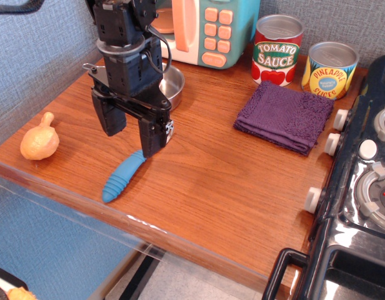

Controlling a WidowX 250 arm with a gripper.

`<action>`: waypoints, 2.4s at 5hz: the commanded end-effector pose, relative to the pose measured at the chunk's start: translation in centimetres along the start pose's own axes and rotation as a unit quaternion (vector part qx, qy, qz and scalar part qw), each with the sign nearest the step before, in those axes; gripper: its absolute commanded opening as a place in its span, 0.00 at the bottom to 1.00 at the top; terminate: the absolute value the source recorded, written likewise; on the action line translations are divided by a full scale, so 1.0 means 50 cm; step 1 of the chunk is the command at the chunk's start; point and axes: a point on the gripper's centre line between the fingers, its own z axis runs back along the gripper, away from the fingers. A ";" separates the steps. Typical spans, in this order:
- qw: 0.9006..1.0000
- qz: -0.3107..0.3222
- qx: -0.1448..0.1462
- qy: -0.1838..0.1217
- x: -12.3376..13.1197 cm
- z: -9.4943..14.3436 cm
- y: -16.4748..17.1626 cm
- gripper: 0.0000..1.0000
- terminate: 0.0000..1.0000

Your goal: Move bowl to lower right corner

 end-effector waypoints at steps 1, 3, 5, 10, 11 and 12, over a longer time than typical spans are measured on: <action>1.000 0.000 0.000 0.000 0.000 0.000 0.000 1.00 0.00; 0.998 0.039 0.004 -0.039 0.108 0.033 0.046 1.00 0.00; 0.995 0.085 0.027 -0.046 0.244 0.004 0.123 1.00 0.00; 0.993 0.111 0.031 -0.007 0.259 -0.099 0.140 0.00 0.00; 0.993 0.111 0.030 -0.007 0.254 -0.096 0.144 0.00 0.00; 0.995 0.096 0.026 -0.013 0.249 -0.082 0.145 0.00 0.00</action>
